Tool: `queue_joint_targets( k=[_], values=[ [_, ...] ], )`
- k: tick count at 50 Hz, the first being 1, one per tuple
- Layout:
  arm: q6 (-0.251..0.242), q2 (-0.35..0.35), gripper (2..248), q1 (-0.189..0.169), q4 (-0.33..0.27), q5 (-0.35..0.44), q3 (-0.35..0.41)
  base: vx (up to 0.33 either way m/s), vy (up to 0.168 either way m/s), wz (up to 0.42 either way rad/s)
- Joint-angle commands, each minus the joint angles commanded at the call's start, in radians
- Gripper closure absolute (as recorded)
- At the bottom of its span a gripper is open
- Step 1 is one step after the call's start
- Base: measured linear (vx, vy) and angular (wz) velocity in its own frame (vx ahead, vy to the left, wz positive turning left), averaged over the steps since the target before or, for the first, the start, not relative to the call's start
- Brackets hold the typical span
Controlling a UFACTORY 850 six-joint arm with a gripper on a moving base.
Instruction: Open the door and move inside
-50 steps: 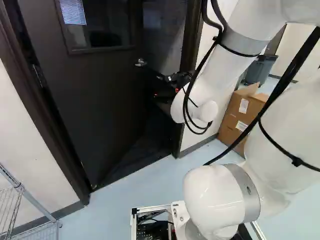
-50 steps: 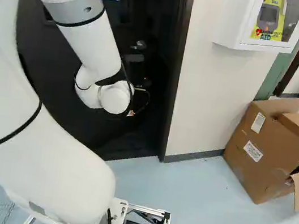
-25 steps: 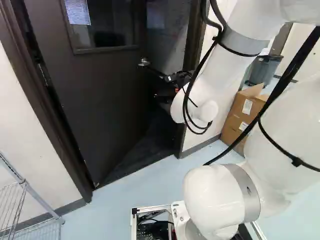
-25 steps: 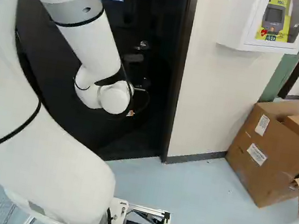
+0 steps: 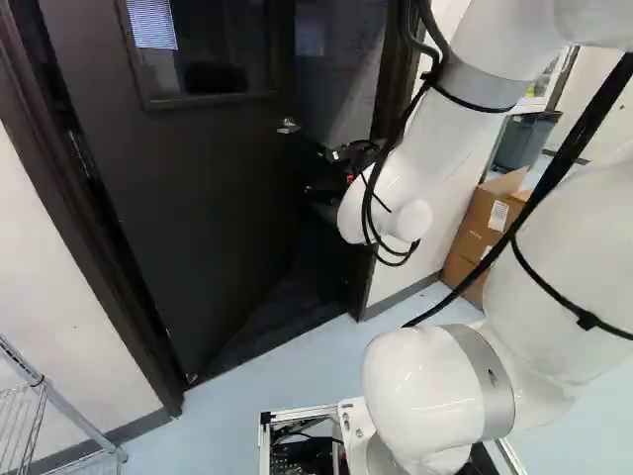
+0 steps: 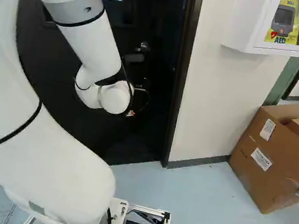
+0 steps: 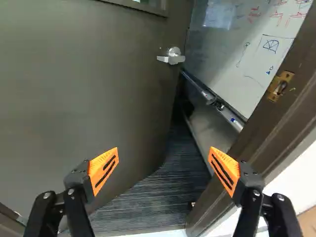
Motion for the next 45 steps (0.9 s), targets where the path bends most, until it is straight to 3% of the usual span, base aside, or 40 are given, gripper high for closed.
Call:
queue_joint_targets(
  k=[45],
  values=[
    [0.000, 0.000, 3, 0.000, 0.000, 0.000, 0.000, 0.143, 0.117, -0.032]
  ],
)
